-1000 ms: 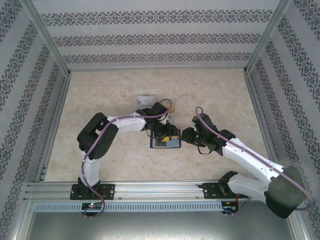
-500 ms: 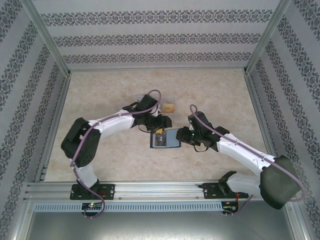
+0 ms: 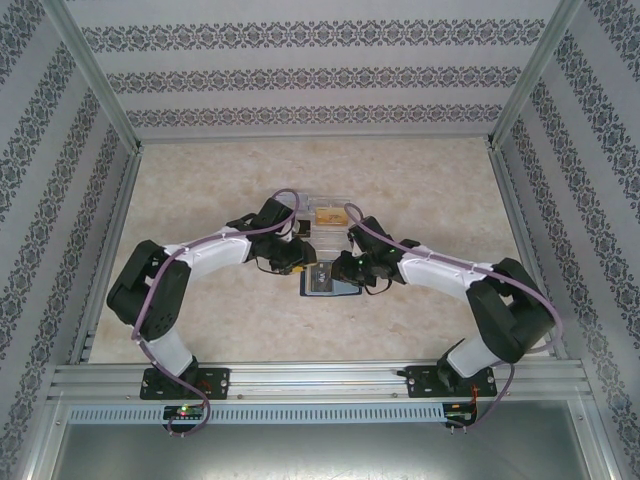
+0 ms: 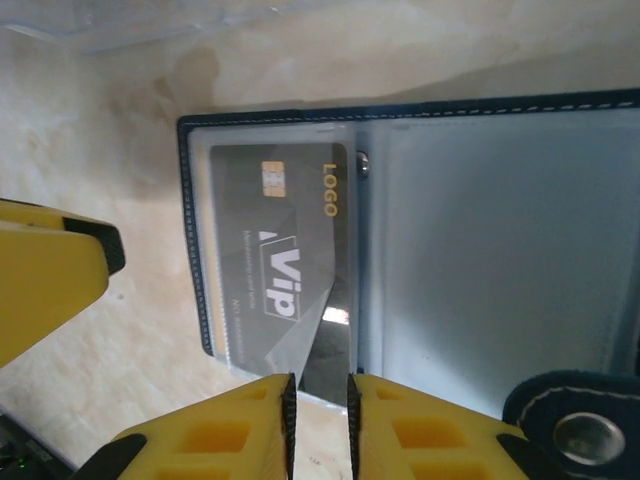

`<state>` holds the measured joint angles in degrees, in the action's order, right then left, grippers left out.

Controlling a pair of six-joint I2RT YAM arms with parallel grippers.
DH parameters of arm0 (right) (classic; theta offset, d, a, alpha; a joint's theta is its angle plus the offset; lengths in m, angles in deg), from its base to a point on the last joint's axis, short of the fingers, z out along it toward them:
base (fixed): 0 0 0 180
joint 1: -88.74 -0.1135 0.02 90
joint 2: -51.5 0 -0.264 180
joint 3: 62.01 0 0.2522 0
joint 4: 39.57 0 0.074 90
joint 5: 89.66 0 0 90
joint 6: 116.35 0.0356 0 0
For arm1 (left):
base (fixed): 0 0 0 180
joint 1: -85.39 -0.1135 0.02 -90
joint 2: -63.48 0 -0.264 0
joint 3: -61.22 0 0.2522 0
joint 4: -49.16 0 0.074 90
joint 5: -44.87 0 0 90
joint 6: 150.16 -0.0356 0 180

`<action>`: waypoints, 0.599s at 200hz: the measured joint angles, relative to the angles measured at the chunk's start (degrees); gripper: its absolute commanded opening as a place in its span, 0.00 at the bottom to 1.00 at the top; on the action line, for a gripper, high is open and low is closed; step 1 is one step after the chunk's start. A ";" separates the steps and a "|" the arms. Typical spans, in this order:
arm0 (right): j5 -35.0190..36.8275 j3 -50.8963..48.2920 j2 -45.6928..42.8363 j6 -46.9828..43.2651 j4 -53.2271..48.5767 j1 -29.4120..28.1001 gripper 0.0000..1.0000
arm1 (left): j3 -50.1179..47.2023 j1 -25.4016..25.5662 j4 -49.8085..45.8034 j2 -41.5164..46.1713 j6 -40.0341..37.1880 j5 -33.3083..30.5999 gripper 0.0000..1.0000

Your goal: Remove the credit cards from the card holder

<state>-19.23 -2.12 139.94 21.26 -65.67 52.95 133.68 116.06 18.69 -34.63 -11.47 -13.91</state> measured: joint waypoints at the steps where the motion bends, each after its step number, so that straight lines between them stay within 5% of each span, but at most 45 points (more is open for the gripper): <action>1: -0.02 0.00 0.09 0.00 0.02 0.00 0.22 | 0.00 0.00 0.00 -0.07 0.00 0.00 0.31; 120: -0.74 1.64 6.58 -0.02 1.95 0.00 0.21 | 1.14 0.48 -0.02 -6.34 -0.46 0.02 0.21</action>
<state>-19.98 -0.48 146.52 21.24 -63.72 52.95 134.81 116.55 18.67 -40.97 -11.93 -13.89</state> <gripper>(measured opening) 0.214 0.215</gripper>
